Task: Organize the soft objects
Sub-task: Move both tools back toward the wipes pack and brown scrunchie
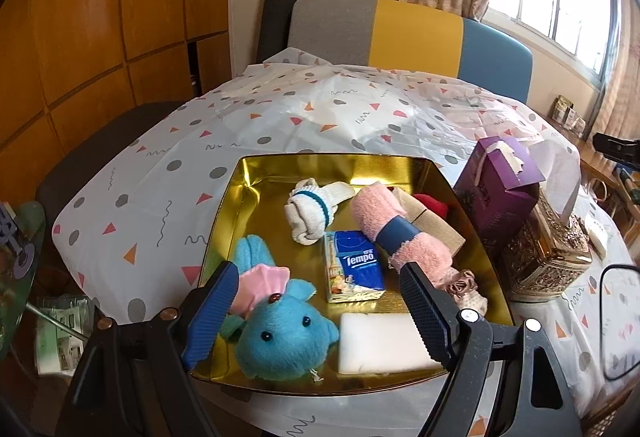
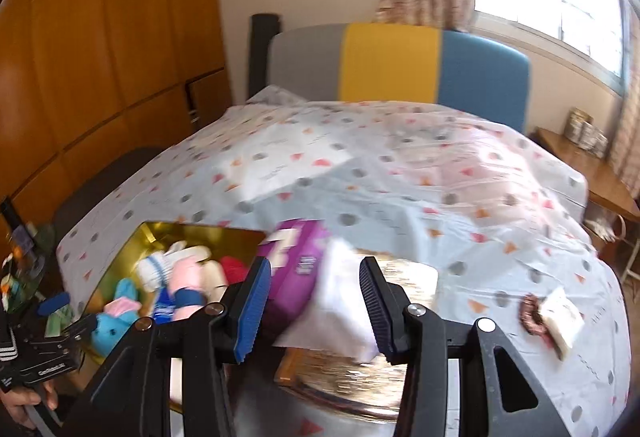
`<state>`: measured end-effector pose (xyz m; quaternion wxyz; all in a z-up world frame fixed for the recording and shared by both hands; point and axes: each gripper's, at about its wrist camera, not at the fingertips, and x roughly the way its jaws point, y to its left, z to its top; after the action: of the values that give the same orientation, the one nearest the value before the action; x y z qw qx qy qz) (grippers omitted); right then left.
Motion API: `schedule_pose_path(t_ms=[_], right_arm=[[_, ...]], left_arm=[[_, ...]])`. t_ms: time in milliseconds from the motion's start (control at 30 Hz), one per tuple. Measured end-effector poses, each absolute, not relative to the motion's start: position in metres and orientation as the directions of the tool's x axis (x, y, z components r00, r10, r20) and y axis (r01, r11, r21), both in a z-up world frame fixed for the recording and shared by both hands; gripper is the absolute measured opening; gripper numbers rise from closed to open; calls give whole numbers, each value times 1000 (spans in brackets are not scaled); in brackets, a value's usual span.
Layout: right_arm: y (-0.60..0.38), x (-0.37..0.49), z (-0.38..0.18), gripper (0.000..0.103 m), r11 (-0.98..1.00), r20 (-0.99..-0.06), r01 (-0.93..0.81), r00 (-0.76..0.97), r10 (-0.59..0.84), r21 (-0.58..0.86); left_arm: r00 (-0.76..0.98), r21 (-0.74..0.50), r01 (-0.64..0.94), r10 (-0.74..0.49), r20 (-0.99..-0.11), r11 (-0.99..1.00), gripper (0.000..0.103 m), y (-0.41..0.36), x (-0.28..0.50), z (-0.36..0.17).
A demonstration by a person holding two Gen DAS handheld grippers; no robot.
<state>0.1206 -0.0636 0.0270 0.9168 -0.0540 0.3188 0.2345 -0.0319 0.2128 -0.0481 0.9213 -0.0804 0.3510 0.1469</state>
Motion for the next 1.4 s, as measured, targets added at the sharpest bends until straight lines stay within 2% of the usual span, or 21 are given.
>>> schedule_pose_path(t_ms=[367,967,1133,1400], right_arm=[[-174,153,5,46,979,-641,-189,742,197,81],[-320,194,-72,46,961,-756,250,650,-77,117],[-366,187,-98,46,887,-796,428,592,-128,176],[-414,169,-108,46,738,-801,568,595,-63,364]], left_arm=[[720,-19,-286,202,-664,958,83,194,-27,-40],[750,5,-187,146,-645,982,83,159,-13,-23],[796,-4,-106,82,-599,994,83,133,-4,3],[815,-16,132,-118,-567,991,83,53,30,32]])
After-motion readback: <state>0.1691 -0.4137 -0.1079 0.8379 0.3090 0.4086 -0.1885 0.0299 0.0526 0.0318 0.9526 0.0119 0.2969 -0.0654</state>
